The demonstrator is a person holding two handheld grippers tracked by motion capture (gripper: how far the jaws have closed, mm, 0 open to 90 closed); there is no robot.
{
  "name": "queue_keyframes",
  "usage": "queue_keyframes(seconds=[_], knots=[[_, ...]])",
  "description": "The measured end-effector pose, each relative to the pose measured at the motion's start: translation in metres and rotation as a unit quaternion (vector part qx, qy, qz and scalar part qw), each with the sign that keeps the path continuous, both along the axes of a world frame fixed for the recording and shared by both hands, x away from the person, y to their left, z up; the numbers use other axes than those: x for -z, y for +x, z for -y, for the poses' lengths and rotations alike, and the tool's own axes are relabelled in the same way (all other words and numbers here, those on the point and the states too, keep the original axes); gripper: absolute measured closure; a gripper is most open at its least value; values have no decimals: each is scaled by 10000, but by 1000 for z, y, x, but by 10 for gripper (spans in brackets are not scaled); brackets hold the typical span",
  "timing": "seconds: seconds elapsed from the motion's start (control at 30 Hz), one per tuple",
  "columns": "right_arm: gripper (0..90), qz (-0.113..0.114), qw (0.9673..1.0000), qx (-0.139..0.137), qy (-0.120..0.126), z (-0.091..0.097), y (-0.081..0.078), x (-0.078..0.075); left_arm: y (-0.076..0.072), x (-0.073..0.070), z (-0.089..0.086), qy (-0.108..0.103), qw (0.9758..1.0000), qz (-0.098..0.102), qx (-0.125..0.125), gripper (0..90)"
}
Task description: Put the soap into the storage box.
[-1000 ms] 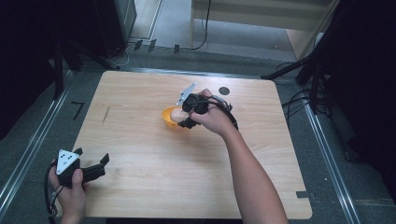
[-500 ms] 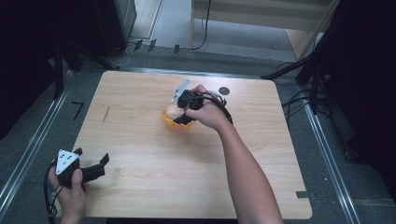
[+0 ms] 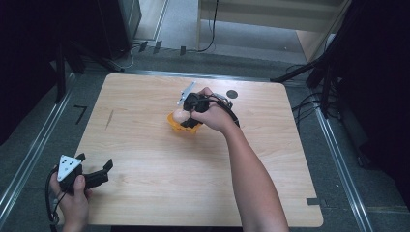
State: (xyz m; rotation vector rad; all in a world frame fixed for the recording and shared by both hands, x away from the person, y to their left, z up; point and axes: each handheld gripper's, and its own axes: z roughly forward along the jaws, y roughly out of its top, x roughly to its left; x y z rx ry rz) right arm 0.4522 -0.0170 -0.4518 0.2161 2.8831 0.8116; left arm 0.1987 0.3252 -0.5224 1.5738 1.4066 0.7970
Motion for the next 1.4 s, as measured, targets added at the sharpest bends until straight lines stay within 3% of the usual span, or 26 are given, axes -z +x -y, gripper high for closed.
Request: queue_keyframes(seconds=[0.23, 0.47, 0.67, 0.9, 1.13, 1.27, 1.33, 1.4], knots=[[333, -177, 9998, -2, -122, -3, 2, 2, 0, 0, 0, 5, 10000, -4, 4, 0], [313, -315, 9994, 60, 117, 0, 6, -2, 0, 0, 0, 20, 10000, -10, 10, 0], [312, -306, 9995, 114, 26, 3, 5, -4, 0, 0, 0, 28, 10000, -9, 6, 0], [295, -259, 9995, 154, 97, 8, -2, -3, 0, 0, 1, 54, 10000, -17, 16, 0], [185, -346, 9990, 267, 121, 19, -12, -2, 0, 0, 2, 85, 10000, -30, 15, 0], [122, -258, 9989, 352, 178, 28, -19, -2, 0, 0, 2, 90, 10000, -34, 17, 0], [23, -317, 9985, 398, 181, 32, -23, -1, 0, 0, 2, 98, 9999, -38, 22, 0], [0, -384, 9982, 431, 189, 37, -27, 2, 1, 0, 2, 104, 9999, -37, 22, 0]])
